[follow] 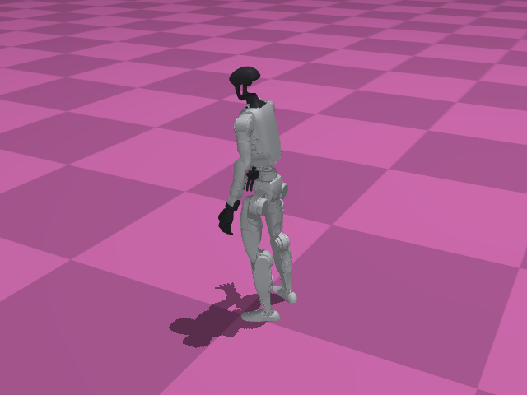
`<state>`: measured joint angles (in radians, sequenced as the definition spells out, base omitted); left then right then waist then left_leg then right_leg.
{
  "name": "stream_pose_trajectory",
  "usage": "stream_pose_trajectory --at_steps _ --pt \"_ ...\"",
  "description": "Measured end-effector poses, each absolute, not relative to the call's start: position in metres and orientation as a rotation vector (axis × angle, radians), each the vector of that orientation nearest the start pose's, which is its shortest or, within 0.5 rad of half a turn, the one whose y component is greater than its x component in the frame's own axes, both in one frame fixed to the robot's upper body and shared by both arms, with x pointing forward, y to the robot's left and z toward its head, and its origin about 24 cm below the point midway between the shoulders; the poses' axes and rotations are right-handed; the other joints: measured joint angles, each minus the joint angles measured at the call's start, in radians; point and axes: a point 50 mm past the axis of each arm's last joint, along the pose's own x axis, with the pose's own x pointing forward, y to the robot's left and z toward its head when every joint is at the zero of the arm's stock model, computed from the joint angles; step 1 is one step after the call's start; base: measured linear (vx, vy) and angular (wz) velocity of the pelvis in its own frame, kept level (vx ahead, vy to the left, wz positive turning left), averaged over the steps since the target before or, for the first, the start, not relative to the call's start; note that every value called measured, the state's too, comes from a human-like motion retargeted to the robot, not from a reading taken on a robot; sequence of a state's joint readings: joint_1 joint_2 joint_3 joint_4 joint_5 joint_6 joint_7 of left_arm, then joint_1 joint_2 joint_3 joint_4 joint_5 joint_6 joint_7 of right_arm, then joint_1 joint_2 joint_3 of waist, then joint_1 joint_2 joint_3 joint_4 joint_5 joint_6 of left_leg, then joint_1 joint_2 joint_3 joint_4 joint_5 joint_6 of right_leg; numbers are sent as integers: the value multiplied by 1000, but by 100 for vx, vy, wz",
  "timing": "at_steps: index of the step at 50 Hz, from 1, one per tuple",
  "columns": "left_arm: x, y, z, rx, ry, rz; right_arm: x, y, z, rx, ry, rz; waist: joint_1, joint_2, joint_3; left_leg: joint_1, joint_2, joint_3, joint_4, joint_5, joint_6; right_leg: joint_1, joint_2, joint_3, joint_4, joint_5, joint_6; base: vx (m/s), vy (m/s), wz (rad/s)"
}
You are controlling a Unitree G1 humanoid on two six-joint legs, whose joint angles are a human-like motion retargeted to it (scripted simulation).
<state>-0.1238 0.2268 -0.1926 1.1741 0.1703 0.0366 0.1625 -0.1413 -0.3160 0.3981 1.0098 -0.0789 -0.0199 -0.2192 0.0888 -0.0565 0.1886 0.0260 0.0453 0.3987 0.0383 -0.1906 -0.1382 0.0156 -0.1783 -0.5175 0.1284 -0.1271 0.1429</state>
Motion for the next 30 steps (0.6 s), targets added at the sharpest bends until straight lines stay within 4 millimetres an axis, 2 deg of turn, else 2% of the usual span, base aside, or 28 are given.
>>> stream_pose_trajectory --at_steps 3,7,10,15,21,26,30 --pt "150 225 -144 590 1050 -4 187 -226 -119 -668 812 27 -8 22 19 8 11 -73 -11 6 -1 -2 1 -11 73 -18 -55 2 11 112" --pt "151 227 -143 630 1035 -26 185 -228 -119 -663 810 12 -22 42 45 14 19 -163 4 9 -2 -68 17 144 236 -75 -111 4 7 118" --pt "150 229 -143 645 1028 -28 182 -229 -120 -674 811 16 -35 47 56 12 12 -231 22 12 -1 -115 42 274 300 -103 -112 5 2 119" --pt "146 228 -143 633 1024 -19 179 -230 -120 -700 813 29 -59 51 60 8 -12 -345 35 17 7 -118 75 418 206 -97 -104 6 -3 120" --pt "142 225 -144 630 1002 -27 175 -225 -124 -715 818 52 -75 26 53 10 -63 -478 13 40 19 -89 130 717 75 -11 -46 6 -12 119" --pt "145 222 -143 632 974 -38 176 -219 -125 -715 815 83 -34 18 40 -3 -81 -556 -23 74 7 -64 104 651 19 20 -42 0 -18 84" --pt "149 219 -141 614 947 -28 180 -216 -124 -720 801 105 3 17 32 -22 -86 -595 -51 98 12 -52 82 569 -18 30 -14 -4 -18 91"
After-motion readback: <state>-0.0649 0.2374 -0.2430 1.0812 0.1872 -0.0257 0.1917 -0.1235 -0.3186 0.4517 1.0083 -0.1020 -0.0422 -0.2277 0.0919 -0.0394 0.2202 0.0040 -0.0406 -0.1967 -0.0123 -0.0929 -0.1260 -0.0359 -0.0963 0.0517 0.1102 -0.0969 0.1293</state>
